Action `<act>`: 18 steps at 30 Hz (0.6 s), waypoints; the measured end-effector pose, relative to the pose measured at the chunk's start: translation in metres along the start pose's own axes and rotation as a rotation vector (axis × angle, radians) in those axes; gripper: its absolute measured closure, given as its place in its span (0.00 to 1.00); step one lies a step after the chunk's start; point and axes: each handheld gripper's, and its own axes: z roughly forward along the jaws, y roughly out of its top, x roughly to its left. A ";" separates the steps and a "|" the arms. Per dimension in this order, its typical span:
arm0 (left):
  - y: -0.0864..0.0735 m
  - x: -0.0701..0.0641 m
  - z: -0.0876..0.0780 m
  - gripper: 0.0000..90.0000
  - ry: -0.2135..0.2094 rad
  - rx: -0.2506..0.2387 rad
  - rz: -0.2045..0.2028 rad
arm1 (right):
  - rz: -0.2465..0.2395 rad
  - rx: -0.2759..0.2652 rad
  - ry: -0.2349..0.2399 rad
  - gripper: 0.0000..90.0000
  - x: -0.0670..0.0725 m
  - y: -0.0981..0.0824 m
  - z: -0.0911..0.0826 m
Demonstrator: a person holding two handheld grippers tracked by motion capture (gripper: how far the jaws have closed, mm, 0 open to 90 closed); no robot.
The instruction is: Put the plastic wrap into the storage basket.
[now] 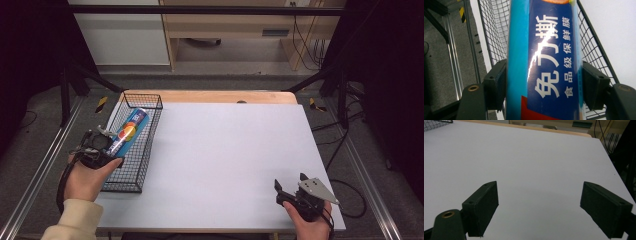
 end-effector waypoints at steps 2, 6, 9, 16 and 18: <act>-0.001 0.000 0.001 0.36 0.002 0.004 0.000 | 0.002 0.000 0.001 0.17 0.000 0.000 0.000; -0.002 0.001 0.001 0.36 0.005 0.016 0.002 | 0.001 0.000 0.004 0.17 0.000 0.000 0.000; 0.000 0.000 0.002 0.36 0.002 0.030 0.002 | 0.003 -0.002 0.006 0.17 0.001 0.001 0.000; 0.009 -0.003 0.009 0.36 0.028 0.086 0.015 | -0.003 -0.005 0.012 0.17 0.002 0.001 0.000; 0.010 -0.003 0.010 0.36 0.033 0.094 0.015 | -0.003 -0.004 0.014 0.17 0.002 0.001 0.000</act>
